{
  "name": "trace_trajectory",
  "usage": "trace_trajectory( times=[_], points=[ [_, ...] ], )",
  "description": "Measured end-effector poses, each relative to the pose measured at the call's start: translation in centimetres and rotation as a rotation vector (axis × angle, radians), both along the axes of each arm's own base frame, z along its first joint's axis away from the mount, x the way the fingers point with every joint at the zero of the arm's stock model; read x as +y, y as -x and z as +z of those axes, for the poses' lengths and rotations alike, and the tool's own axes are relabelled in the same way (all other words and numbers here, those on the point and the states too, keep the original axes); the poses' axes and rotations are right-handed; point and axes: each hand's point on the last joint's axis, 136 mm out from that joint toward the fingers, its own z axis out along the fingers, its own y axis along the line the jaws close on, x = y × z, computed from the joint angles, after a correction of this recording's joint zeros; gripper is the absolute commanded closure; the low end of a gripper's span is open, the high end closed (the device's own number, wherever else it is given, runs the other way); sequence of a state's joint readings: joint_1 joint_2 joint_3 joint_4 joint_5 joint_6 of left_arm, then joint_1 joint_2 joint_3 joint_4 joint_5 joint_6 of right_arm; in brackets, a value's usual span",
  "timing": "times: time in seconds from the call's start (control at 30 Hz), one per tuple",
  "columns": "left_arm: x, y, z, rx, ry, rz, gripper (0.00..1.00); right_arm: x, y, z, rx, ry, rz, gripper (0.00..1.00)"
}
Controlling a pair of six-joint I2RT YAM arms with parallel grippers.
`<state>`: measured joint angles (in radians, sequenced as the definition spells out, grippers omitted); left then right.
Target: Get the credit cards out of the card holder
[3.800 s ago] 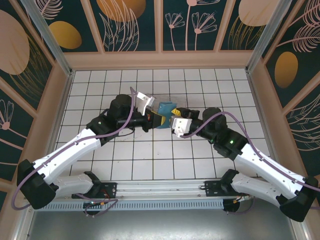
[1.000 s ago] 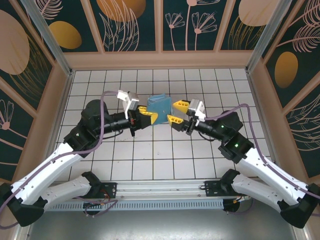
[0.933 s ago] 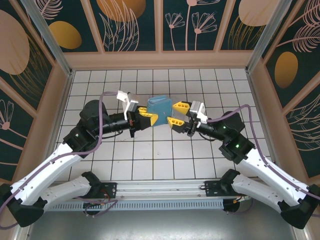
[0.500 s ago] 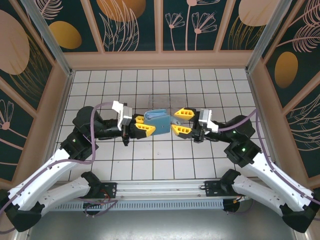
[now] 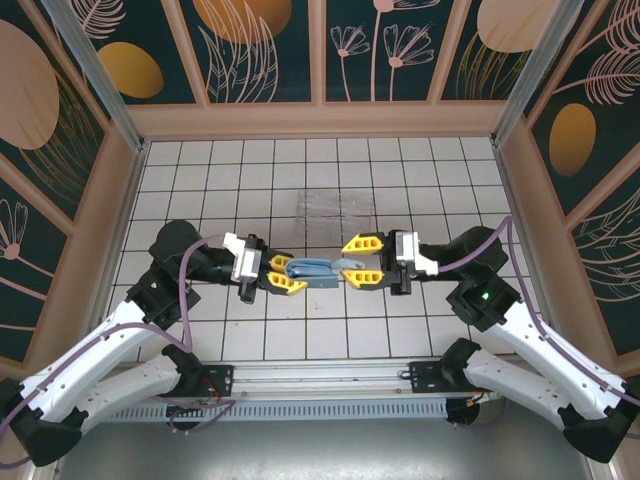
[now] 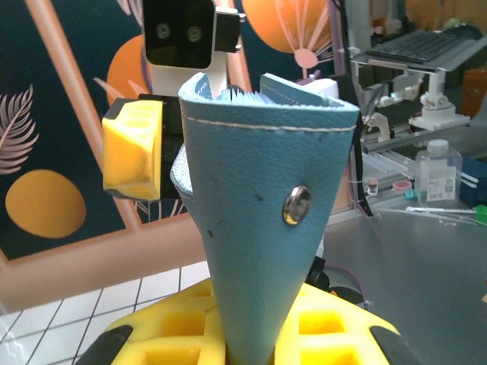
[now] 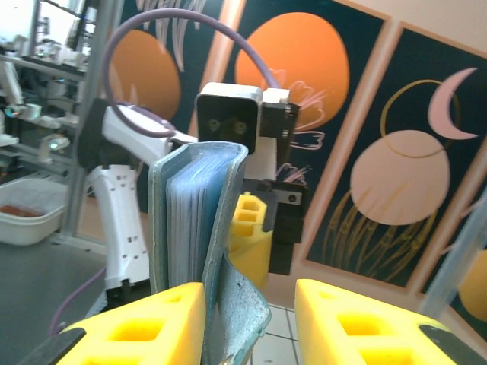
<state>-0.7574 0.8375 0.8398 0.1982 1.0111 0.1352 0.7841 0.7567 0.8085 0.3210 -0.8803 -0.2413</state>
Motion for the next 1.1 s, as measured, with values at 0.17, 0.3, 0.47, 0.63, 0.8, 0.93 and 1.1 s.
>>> trace_trajectory(
  times=[0.17, 0.3, 0.47, 0.63, 0.8, 0.93, 1.1],
  points=[
    [-0.4, 0.5, -1.0, -0.054, -0.023, -0.064, 0.95, 0.4, 0.8, -0.1, -0.023, 0.032, 0.070, 0.67],
    [-0.5, 0.6, -1.9, -0.070, -0.043, -0.089, 0.97, 0.9, 0.9, -0.2, -0.025, 0.048, 0.107, 0.67],
    [-0.5, 0.9, -2.3, -0.090, -0.047, -0.109, 0.98, 1.4, 1.3, -0.4, -0.018, 0.062, 0.141, 0.68],
    [-0.5, 0.9, -2.5, -0.100, -0.052, -0.110, 1.00, 1.6, 1.7, -0.6, -0.024, 0.072, 0.169, 0.68],
    [-0.4, 0.9, -2.7, -0.107, -0.056, -0.110, 1.00, 1.6, 2.1, -0.4, -0.034, 0.081, 0.192, 0.67],
    [-0.4, 0.9, -2.8, -0.106, -0.058, -0.111, 1.00, 1.6, 2.4, -0.1, -0.040, 0.079, 0.205, 0.66],
    [-0.4, 0.9, -2.8, -0.110, -0.058, -0.111, 1.00, 1.5, 2.8, 0.3, -0.047, 0.073, 0.215, 0.65]
  ],
)
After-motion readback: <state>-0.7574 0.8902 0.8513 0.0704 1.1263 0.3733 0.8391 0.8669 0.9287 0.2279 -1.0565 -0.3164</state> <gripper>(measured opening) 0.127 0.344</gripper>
